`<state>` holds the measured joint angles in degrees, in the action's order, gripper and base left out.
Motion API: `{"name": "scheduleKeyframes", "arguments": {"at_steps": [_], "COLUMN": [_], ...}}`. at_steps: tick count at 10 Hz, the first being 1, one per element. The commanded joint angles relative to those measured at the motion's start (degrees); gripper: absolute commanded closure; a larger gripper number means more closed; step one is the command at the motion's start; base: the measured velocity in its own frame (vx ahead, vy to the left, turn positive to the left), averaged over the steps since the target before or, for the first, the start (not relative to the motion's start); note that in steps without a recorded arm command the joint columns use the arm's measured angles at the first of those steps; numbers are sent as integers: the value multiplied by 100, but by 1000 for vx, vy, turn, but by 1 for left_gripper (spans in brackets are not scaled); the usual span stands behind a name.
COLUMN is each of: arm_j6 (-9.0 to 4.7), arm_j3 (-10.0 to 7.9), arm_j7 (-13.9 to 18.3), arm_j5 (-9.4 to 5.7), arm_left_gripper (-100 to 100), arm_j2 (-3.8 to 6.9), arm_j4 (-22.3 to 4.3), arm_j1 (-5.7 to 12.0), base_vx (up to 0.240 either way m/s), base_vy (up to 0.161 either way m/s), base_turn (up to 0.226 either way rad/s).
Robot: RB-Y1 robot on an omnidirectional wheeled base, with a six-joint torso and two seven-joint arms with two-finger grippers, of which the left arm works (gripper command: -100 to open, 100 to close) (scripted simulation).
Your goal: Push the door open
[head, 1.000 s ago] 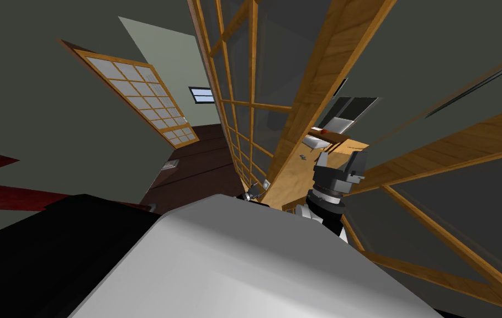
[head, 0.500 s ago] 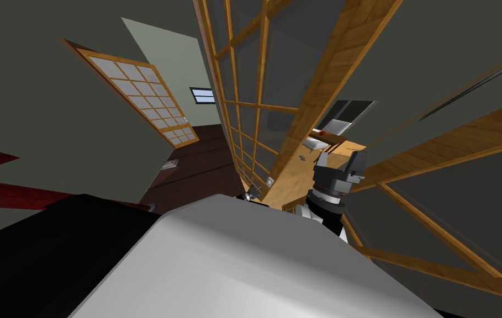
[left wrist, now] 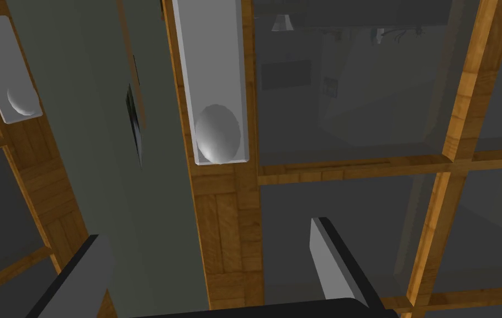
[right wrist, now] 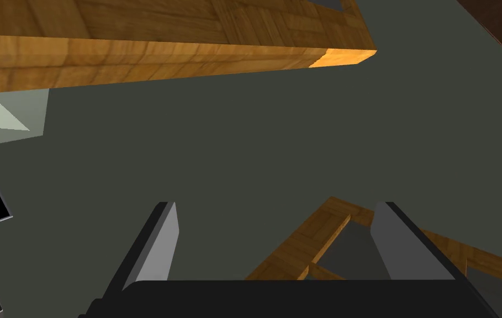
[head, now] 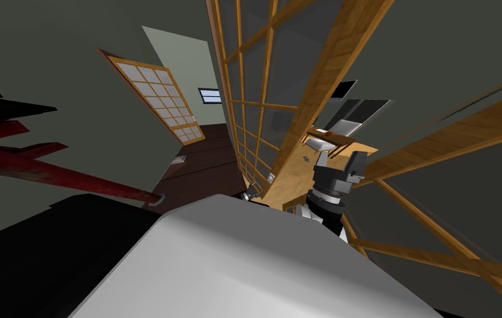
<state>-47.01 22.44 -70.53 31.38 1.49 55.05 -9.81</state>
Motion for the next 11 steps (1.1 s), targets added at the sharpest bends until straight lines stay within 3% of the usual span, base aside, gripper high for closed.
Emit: {"name": "scheduleKeyframes", "arguments": {"at_steps": [1, 3, 5, 8, 11], "arm_j6": [40, 87, 142, 218, 259], "arm_j3": [80, 177, 289, 444, 528], "arm_j7": [-124, -274, -447, -686, -814], "arm_j5": [-180, -398, -649, -997, -1183], "arm_left_gripper": [-100, -100, -100, -100, -100], "arm_j2": [89, 114, 57, -181, -422], "arm_j4": [-178, -392, -639, -982, -1166], "arm_j1": [173, 381, 621, 954, 1133], "base_vx": [43, 97, 126, 110, 42], "base_vy": [15, 33, 7, -56, -152], "base_turn": [-19, -8, -3, 9, 33]}}
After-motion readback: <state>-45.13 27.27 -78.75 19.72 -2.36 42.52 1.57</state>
